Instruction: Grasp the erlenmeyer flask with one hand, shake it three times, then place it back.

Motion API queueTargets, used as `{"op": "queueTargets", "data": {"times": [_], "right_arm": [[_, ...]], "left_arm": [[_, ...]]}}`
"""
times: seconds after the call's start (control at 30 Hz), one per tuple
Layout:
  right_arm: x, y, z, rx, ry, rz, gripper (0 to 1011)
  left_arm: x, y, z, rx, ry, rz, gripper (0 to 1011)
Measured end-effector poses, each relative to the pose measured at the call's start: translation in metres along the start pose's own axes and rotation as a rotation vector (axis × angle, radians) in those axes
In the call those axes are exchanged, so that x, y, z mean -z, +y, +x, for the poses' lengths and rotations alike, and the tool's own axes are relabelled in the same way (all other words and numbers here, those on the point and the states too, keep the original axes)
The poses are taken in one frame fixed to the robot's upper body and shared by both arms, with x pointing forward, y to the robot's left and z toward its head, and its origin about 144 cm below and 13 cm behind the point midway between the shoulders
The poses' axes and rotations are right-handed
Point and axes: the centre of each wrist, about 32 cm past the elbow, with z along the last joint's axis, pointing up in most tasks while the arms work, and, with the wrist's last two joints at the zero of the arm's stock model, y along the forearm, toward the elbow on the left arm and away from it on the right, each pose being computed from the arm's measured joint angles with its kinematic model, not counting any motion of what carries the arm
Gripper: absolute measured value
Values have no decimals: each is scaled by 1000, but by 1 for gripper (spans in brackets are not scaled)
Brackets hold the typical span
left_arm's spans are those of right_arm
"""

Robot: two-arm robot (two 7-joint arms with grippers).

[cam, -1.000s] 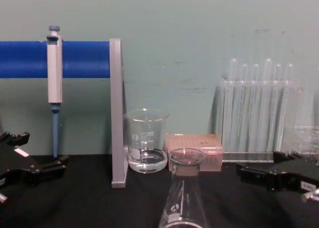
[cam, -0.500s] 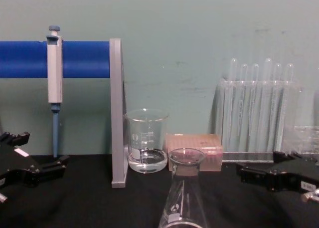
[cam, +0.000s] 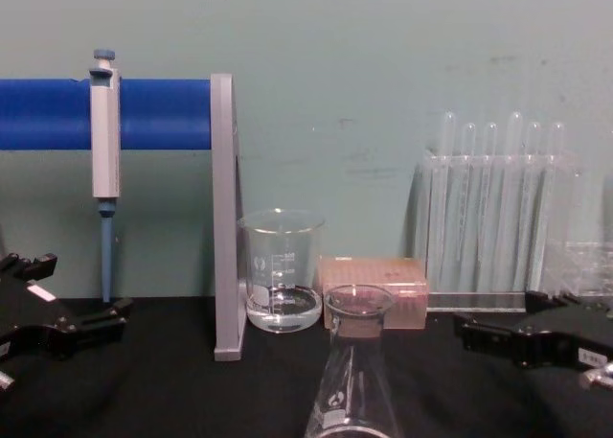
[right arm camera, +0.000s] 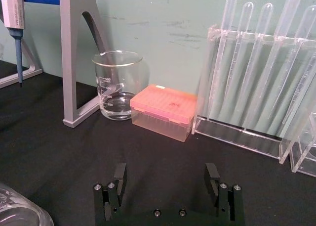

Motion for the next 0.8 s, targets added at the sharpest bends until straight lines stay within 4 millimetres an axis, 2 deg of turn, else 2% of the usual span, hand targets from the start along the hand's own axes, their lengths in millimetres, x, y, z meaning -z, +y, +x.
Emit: {"op": "queueTargets", "data": {"times": [0.8], "right_arm": [[0,0,0,0,0,0,1003]], "left_arm": [[0,0,0,0,0,0,1001]]}}
